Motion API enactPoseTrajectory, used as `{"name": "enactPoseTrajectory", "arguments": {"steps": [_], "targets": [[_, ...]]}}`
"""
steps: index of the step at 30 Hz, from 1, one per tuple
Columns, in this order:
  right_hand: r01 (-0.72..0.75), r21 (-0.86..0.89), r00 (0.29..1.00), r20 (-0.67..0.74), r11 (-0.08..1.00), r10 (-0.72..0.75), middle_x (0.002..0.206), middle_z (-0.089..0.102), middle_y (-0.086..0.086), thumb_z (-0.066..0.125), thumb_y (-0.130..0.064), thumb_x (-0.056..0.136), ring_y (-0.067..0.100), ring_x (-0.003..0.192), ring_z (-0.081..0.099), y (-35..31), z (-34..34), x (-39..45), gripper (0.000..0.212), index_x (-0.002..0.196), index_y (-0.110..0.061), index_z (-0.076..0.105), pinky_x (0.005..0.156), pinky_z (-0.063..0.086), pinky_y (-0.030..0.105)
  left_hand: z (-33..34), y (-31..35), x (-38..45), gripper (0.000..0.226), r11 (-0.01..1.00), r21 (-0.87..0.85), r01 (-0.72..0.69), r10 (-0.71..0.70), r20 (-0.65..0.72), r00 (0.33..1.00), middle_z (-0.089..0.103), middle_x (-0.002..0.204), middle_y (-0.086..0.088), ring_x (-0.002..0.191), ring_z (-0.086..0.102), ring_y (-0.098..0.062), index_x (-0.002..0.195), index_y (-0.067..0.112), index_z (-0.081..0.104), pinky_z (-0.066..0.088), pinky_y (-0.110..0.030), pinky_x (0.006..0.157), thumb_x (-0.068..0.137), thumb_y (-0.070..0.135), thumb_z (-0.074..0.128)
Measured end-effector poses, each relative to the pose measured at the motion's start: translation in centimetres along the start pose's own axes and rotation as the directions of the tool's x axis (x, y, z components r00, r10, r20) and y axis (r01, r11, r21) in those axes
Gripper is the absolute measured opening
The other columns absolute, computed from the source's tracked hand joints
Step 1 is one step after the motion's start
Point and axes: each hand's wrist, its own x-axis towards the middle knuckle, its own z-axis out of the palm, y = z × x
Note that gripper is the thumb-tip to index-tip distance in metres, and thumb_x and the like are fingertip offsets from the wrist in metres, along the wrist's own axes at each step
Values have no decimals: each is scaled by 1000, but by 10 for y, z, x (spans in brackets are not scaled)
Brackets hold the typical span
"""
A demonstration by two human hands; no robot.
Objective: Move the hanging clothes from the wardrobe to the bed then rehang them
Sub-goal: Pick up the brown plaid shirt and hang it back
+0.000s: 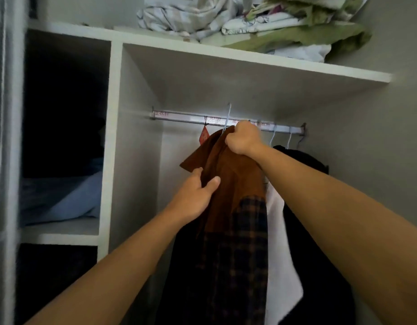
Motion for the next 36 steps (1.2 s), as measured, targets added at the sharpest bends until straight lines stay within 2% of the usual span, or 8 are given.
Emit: {"name": "enactPoseTrajectory", "arguments": {"steps": [3,6,7,11,15,19,31,36], "targets": [[-10,-8,1000,-21,1000,10,64,44,4,51,-5,89,18,63,45,13,7,29,31,60,-10,41,54,41,29,12,-13,30,73,1000,1,-10,10,4,1000,37,151,6,138,39,-20,154,24,20,33,-41,115,95,59,44],[-20,-55,1000,-17,998,19,66,44,3,49,-5,91,18,79,50,28,20,50,32,60,-11,42,94,41,35,24,-23,52,81,999,37,-26,25,20,999,37,153,5,139,39,-19,153,27,22,35,-46,113,87,70,43],[-27,-50,1000,-16,998,27,65,44,4,49,-4,91,18,78,51,32,25,55,33,59,-11,42,94,41,35,27,-27,58,79,998,56,-22,21,18,1000,36,154,4,139,38,-20,154,26,22,35,-46,114,89,67,43],[-78,5,997,-25,997,78,64,44,5,50,-1,88,19,62,48,47,40,73,31,60,-11,42,49,38,28,39,-38,81,74,994,109,-27,26,10,1000,33,156,0,141,35,-22,154,22,20,33,-45,115,94,59,44],[-100,16,994,-32,995,100,65,44,4,50,-4,86,24,76,55,49,51,83,27,61,-13,42,83,50,33,45,-48,94,72,989,140,-39,34,37,999,30,157,-1,142,33,-21,154,20,19,31,-42,116,96,56,43],[-87,6,996,-10,996,87,67,46,5,50,-4,88,16,60,48,52,58,84,27,64,-12,44,46,36,25,49,-55,101,69,982,184,-45,40,33,999,32,156,-1,141,34,-21,153,19,23,31,-37,115,97,54,42],[-47,-154,988,140,987,69,69,57,8,58,-10,89,27,71,64,56,44,58,16,74,-9,52,83,52,38,40,-42,85,65,965,261,1,-43,155,987,39,152,-5,138,39,-25,150,14,30,34,-39,113,98,51,44],[-11,-183,976,211,983,50,82,64,15,64,-13,89,27,56,68,48,23,42,12,87,-6,55,56,60,34,15,-10,79,57,935,354,6,-63,149,987,46,145,-8,131,46,-27,145,9,38,40,-38,108,98,39,51]]}}
